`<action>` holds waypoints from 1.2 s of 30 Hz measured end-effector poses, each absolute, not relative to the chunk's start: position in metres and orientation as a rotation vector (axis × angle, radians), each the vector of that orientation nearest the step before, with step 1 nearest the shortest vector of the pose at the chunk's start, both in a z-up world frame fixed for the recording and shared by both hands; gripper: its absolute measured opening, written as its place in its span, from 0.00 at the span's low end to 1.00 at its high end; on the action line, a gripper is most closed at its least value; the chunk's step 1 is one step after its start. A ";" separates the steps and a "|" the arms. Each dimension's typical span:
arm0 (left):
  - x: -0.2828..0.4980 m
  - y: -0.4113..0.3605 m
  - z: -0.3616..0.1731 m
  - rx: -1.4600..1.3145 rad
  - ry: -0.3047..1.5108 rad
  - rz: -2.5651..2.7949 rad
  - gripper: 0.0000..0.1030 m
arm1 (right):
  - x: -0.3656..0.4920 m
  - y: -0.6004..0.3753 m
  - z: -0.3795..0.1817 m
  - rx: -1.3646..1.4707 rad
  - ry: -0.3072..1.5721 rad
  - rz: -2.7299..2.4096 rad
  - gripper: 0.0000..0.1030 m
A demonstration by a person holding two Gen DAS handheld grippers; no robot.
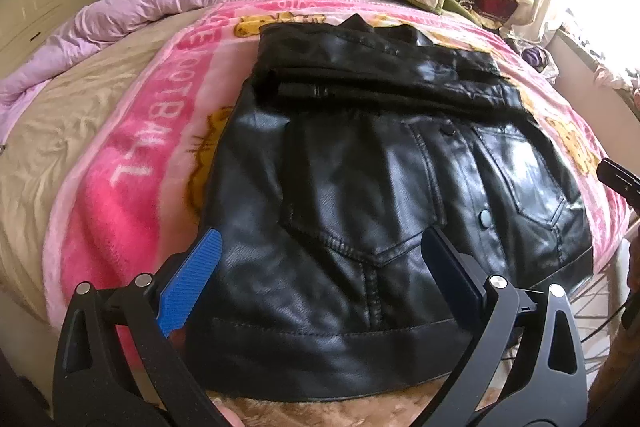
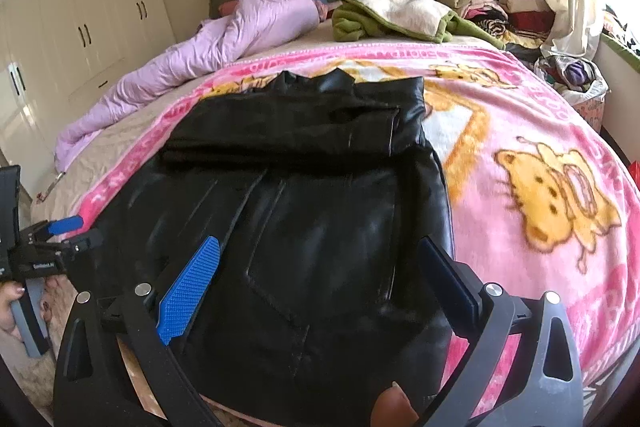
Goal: Fold large clothes
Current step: 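Open both tools and move them to the side edge of the folded jacket, then close both tools on the side edge of the jacket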
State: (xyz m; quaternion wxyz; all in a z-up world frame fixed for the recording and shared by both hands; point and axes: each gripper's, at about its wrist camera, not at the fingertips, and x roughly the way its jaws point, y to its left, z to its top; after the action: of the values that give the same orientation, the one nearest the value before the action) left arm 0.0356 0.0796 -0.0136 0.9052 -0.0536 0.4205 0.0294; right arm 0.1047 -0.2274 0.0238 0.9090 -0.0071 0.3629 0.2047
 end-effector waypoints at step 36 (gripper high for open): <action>0.041 0.142 -0.063 -0.348 1.103 -0.135 0.49 | 0.082 -0.274 -0.039 0.000 0.983 0.414 0.96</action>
State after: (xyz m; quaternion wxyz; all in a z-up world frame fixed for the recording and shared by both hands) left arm 0.0413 0.1423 -0.0629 0.8352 -0.1645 0.5209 -0.0636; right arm 0.0823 -0.2739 -0.0394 0.8612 -0.0002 0.4685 0.1972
